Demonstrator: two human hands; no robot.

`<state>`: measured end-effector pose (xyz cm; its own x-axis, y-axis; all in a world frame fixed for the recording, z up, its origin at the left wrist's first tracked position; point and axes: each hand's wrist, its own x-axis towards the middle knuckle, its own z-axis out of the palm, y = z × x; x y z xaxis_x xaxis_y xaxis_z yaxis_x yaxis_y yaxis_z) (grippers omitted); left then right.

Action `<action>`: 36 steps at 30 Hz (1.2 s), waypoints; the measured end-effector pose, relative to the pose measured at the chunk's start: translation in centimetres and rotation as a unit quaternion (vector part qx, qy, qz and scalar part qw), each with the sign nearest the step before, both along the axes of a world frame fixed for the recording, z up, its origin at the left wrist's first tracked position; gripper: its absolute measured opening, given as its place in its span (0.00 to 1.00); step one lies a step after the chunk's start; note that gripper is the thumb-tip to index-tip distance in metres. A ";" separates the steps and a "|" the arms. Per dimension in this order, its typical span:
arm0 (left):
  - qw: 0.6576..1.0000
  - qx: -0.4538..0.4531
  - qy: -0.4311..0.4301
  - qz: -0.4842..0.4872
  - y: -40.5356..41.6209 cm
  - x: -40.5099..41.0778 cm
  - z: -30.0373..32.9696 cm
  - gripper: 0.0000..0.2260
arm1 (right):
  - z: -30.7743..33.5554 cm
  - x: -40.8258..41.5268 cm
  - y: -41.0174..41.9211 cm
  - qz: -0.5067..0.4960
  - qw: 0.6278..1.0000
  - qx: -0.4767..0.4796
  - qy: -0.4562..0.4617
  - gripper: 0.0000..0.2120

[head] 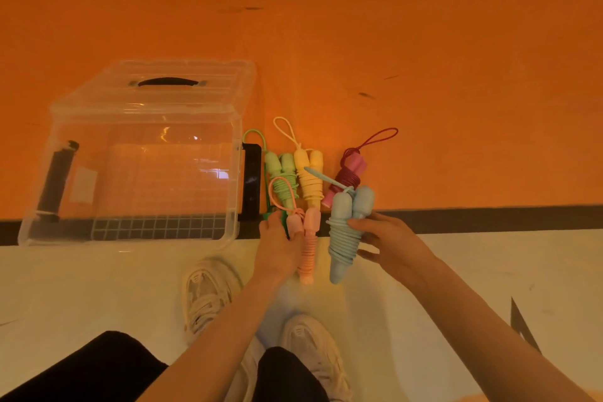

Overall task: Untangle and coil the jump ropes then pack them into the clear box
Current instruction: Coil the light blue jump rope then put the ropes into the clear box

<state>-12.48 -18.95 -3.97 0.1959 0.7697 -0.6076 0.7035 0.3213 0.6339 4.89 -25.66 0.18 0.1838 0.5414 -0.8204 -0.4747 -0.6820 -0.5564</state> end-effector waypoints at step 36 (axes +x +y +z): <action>0.980 0.037 0.043 -0.191 10.2 -4.2 13.8 0.10 | 7.6 -2.0 4.5 0.061 0.992 0.105 0.017 0.15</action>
